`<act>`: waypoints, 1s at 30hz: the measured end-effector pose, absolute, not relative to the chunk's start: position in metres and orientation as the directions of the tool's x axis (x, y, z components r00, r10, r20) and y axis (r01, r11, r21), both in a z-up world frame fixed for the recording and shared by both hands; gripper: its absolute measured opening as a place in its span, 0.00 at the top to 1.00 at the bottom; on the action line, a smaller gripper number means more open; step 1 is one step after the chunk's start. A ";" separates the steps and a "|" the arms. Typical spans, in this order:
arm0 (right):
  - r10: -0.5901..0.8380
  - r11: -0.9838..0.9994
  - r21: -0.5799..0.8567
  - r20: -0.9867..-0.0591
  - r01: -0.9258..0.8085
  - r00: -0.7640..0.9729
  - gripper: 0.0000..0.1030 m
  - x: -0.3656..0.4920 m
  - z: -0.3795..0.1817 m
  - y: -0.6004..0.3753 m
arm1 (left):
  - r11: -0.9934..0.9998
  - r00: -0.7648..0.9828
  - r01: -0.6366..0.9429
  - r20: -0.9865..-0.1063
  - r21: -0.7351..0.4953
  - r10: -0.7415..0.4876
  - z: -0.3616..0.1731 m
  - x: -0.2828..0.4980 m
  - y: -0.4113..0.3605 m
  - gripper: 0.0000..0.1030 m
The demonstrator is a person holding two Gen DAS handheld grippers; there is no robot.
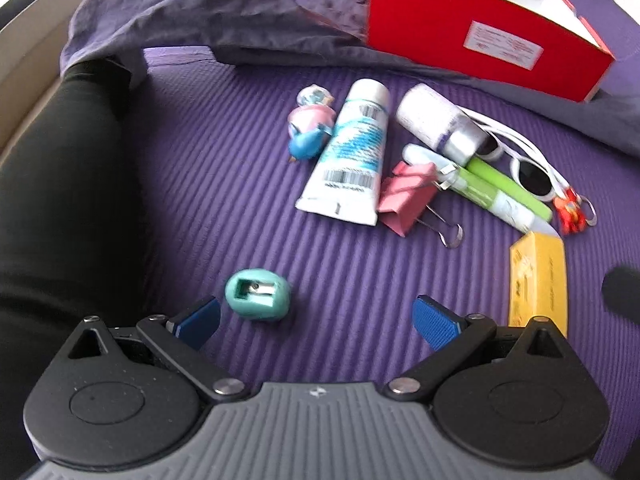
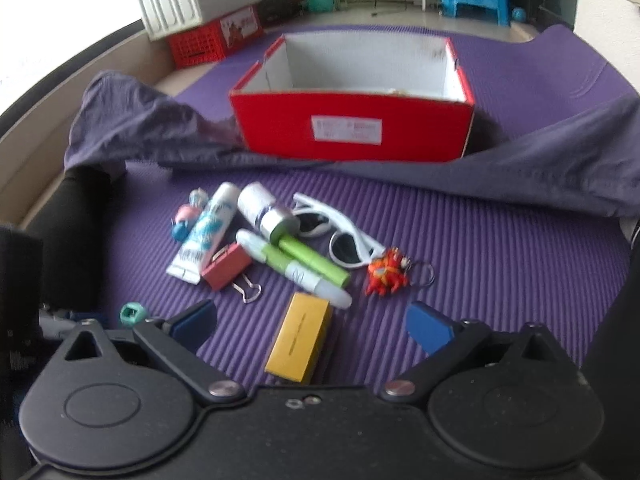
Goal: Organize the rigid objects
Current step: 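Move both tools back toward the remaining items on the mat, then grasp the teal sharpener with the left tool while the right tool grasps the yellow box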
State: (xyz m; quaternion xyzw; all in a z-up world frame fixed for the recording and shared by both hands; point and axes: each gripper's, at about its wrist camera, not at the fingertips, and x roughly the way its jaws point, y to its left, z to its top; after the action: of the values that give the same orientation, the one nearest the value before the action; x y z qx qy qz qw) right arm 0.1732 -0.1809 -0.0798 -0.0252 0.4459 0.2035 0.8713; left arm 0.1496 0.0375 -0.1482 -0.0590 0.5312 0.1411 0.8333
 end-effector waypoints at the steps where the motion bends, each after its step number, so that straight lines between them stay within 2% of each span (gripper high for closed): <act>1: 0.328 0.917 0.136 -0.794 -0.376 0.512 0.04 0.174 -0.083 -0.179 | 0.950 0.395 -0.308 -0.901 0.054 0.180 -0.149 0.151 0.039 0.00; 5: 0.329 0.917 0.154 -0.813 -0.367 0.480 0.05 0.179 -0.091 -0.175 | 0.943 0.356 -0.328 -0.917 0.060 0.182 -0.160 0.160 0.044 0.00; 13: 0.309 0.926 0.168 -0.852 -0.338 0.423 0.21 0.193 -0.111 -0.166 | 0.932 0.339 -0.360 -0.923 0.050 0.181 -0.173 0.168 0.050 0.00; 20: 0.277 0.929 0.139 -0.876 -0.344 0.395 0.31 0.196 -0.128 -0.152 | 0.932 0.350 -0.358 -0.918 0.051 0.185 -0.173 0.167 0.049 0.02; 26: 0.268 0.925 0.126 -0.884 -0.358 0.383 0.47 0.193 -0.134 -0.147 | 0.938 0.365 -0.347 -0.919 0.017 0.152 -0.170 0.166 0.048 0.17; 30: 0.270 0.928 0.137 -0.889 -0.347 0.371 0.64 0.194 -0.138 -0.150 | 0.945 0.388 -0.327 -0.911 0.007 0.141 -0.168 0.164 0.043 0.30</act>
State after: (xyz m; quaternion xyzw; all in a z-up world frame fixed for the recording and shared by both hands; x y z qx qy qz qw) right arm 0.1936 -0.1503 -0.1384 -0.0366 0.5289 0.1863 0.8271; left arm 0.1643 0.0434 -0.1676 -0.0867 0.5347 0.1412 0.8287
